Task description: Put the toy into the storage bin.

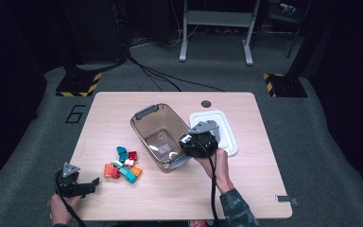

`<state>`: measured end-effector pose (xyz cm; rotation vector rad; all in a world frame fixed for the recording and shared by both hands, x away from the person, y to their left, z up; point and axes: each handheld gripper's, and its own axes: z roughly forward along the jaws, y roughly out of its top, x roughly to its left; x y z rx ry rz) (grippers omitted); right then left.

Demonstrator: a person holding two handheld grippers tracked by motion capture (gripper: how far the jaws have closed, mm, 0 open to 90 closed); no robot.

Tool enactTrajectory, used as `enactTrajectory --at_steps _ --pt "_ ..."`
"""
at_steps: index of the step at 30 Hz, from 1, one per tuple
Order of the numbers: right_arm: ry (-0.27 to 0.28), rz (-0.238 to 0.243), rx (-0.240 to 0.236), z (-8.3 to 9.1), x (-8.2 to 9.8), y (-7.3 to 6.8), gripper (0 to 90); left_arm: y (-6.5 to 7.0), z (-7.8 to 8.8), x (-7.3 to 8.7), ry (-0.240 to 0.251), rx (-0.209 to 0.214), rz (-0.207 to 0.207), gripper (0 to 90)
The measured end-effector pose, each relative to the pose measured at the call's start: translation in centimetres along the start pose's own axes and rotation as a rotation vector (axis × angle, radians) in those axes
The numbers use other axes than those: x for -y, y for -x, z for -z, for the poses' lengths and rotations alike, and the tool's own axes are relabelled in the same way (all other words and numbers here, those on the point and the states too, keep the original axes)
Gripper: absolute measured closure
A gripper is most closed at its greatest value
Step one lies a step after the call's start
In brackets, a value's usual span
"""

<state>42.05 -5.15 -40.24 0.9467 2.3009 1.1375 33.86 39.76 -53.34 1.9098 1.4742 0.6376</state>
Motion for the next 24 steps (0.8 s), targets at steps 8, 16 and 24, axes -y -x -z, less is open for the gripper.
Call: enactTrajectory --at_steps 8,16,24 --pt "-0.011 0.002 0.015 0.2 -0.1 -0.3 38.6 0.0 0.0 0.0 0.000 0.000 0.000 1.7" --pt "0.042 -0.013 0.027 2.2 0.0 0.0 20.8 0.0 0.0 0.0 0.001 0.000 0.002 1.9" --pt "0.058 -0.076 0.063 4.2 2.5 1.8 14.0 0.0 0.0 0.0 0.003 0.001 0.002 2.0"
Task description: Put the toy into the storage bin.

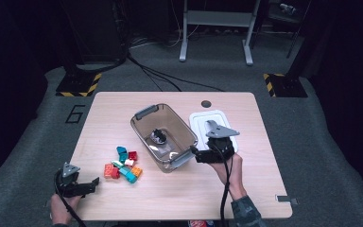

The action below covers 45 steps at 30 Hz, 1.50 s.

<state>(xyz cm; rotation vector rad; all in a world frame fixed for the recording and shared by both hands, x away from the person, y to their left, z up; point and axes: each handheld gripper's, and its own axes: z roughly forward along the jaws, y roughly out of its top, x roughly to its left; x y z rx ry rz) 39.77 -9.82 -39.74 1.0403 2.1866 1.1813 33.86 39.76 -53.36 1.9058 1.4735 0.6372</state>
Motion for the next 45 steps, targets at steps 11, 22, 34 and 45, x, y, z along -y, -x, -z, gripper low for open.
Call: enactTrajectory --at_steps 11,22,34,45 --pt "-0.077 -0.097 0.056 0.2 6.0 3.5 8.9 0.0 0.0 0.0 -0.004 -0.002 -0.001 1.9" --pt "-0.139 -0.190 0.146 -0.6 12.2 6.5 2.4 0.0 0.0 0.0 -0.002 -0.001 0.000 2.0" --pt "-0.205 -0.148 0.226 -1.3 14.9 8.2 0.2 0.3 0.2 -0.2 -0.013 0.038 -0.021 1.8" --pt "-0.191 -0.139 0.244 -1.2 15.0 7.9 0.0 4.5 1.3 -1.8 0.091 0.120 -0.039 5.2"
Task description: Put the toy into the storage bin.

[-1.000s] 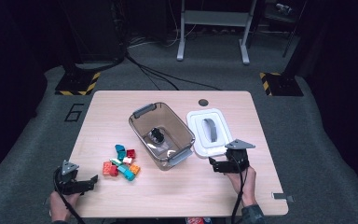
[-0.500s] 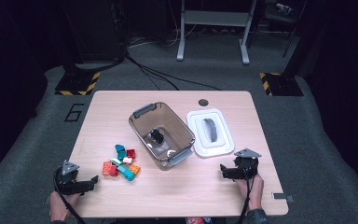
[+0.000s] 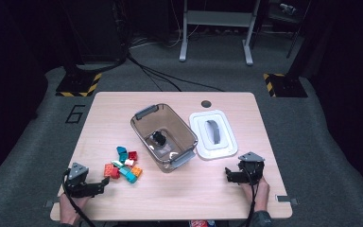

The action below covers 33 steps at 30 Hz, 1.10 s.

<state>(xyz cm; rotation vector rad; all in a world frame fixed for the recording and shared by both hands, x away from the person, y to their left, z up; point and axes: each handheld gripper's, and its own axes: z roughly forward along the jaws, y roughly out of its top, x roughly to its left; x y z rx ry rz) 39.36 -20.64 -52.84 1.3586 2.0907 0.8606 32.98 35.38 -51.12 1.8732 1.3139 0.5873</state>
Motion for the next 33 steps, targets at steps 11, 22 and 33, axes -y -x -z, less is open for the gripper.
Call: enactTrajectory --at_steps 11,22,33 --pt "0.000 0.005 -0.013 -0.1 0.0 0.0 0.3 2.8 -1.4 -1.2 -0.029 -0.007 -0.040 23.6" --pt "0.002 -0.007 -0.030 -0.2 -0.1 0.1 2.0 5.0 -1.2 -2.3 -0.013 -0.058 -0.101 41.0" --pt "0.004 0.007 -0.053 -0.1 -0.1 0.2 4.9 4.8 -1.8 -1.7 -0.074 -0.093 -0.088 64.0"
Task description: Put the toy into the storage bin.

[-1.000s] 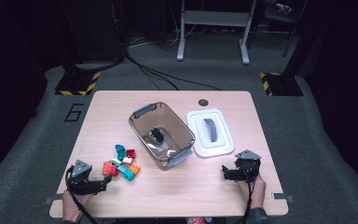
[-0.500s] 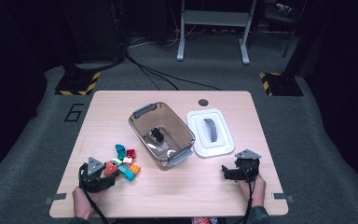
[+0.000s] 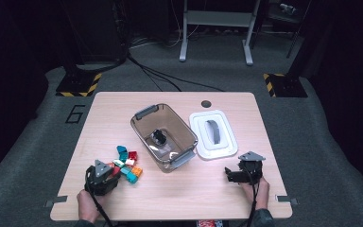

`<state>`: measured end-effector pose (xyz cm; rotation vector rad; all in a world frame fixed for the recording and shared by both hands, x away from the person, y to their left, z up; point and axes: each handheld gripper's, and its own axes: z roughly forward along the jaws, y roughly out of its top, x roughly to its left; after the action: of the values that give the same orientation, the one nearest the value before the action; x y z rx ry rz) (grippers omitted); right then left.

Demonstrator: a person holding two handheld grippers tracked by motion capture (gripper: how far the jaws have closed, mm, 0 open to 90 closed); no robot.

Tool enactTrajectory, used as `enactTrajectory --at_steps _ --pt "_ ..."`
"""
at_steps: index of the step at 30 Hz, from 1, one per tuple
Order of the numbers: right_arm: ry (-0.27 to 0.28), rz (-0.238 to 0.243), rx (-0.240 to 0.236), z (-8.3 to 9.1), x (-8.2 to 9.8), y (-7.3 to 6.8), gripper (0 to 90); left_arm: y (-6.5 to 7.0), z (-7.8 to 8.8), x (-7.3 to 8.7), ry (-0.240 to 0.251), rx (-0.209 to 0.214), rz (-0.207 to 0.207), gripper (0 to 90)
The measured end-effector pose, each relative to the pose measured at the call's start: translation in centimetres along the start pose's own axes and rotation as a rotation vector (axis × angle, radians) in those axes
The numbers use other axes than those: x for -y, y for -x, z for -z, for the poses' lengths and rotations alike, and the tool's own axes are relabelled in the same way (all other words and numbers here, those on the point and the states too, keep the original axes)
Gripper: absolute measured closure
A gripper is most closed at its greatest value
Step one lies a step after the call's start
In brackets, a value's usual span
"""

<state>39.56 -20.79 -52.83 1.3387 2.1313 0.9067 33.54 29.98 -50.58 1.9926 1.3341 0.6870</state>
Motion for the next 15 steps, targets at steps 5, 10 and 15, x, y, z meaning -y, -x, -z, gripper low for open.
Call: enactTrajectory --at_steps 5,10,15 --pt "-0.001 -0.003 -0.006 0.00 0.00 0.02 5.4 0.08 0.47 -0.45 -0.011 -0.009 0.019 56.6" --pt "0.000 -0.009 -0.009 -0.12 -0.04 0.15 5.4 0.33 -0.24 -0.79 -0.046 -0.016 0.029 58.5" --pt "-0.013 -0.042 -0.020 -0.23 -0.13 0.27 5.3 0.56 -0.25 -0.68 -0.052 -0.029 0.002 66.0"
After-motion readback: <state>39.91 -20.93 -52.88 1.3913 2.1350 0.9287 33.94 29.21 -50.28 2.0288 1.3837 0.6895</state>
